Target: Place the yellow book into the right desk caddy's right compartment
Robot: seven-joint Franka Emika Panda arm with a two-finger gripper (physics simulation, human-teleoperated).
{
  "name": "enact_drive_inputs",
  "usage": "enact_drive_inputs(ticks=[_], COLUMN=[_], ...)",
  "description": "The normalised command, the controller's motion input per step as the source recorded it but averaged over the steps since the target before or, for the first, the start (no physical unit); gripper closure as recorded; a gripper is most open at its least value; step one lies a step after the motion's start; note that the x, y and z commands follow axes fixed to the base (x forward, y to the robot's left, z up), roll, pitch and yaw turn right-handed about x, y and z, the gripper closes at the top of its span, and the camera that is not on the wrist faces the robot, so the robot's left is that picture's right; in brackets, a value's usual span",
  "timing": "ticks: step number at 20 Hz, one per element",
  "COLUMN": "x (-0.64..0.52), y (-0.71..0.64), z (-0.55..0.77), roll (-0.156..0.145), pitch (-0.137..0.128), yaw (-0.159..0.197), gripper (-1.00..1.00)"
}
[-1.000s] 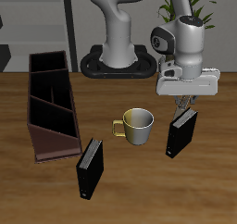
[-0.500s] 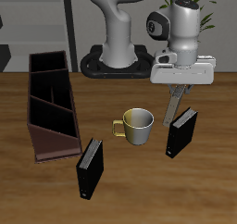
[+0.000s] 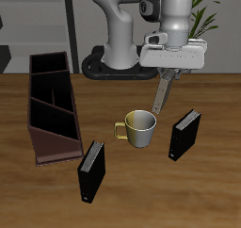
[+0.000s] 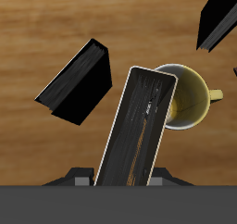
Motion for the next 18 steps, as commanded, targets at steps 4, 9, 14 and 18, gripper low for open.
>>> enact_drive_inputs(ticks=[4,9,14,18], x=[-0.13,-0.17,-0.29,-0.33], y=[-0.55,-0.61,-0.59,-0.58], z=[0.31,0.33,0.32,0.25], roll=[-0.083,-0.128,-0.099,-0.084], pitch=[-0.027,-0.065,-0.063,-0.024], yaw=[0.001,-0.048,-0.062,-0.087], gripper=[1.00,1.00,1.00,1.00])
